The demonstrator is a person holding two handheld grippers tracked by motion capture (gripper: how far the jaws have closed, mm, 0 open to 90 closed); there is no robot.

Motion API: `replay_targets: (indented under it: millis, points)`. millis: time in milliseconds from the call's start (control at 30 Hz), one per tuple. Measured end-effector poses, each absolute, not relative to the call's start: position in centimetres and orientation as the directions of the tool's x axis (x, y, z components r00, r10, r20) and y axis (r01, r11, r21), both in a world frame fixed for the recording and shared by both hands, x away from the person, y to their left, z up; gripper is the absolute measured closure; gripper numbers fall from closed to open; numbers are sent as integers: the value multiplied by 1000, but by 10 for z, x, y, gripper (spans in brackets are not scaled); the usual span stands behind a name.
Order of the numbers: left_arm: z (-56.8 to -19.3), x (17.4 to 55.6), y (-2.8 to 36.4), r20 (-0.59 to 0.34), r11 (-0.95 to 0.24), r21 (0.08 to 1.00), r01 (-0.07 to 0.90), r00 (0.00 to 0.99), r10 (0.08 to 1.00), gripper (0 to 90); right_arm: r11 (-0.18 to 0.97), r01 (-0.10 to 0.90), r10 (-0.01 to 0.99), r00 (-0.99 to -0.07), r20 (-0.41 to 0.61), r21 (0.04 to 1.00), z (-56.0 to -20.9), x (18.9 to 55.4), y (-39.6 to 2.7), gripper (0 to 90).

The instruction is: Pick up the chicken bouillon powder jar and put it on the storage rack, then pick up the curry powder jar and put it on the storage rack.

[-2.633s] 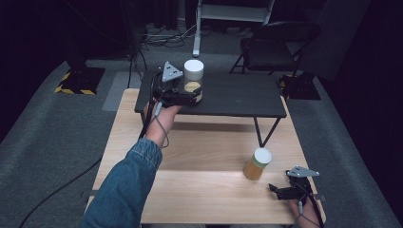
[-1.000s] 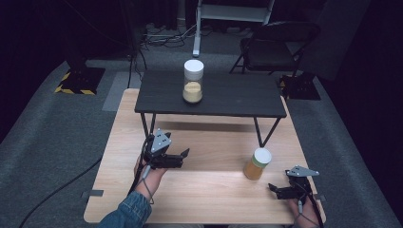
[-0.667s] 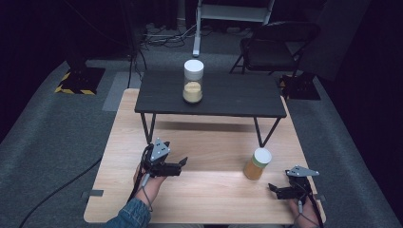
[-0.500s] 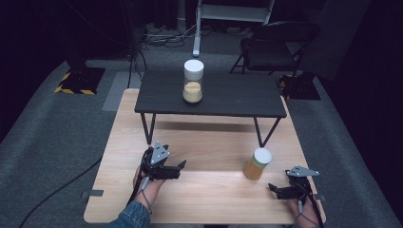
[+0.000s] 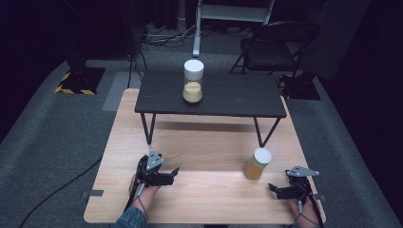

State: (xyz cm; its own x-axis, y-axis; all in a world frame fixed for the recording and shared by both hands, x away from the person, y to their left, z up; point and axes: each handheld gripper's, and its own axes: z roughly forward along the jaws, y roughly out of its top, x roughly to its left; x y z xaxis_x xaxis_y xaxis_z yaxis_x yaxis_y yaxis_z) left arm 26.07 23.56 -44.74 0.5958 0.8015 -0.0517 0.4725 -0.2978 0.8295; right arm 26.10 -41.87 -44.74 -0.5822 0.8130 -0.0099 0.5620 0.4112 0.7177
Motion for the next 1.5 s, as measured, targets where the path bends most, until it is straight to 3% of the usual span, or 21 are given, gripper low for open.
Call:
replay_targets:
  millis: [433, 600, 1300, 1500]
  points:
    - [-456, 267, 230, -36, -333, 784, 524, 573, 819, 116, 411, 562, 813, -582, -10, 718, -447, 261, -419, 1]
    - [-448, 278, 221, -34, -374, 713, 594, 561, 827, 98, 411, 562, 813, -582, -10, 718, -447, 261, -419, 1]
    - [-446, 280, 214, -4, -397, 696, 599, 556, 831, 39, 412, 561, 811, -584, -9, 718, -447, 262, -419, 2]
    - [-447, 280, 214, -3, -397, 696, 598, 556, 831, 38, 392, 563, 825, -565, -7, 727, -448, 259, -420, 49]
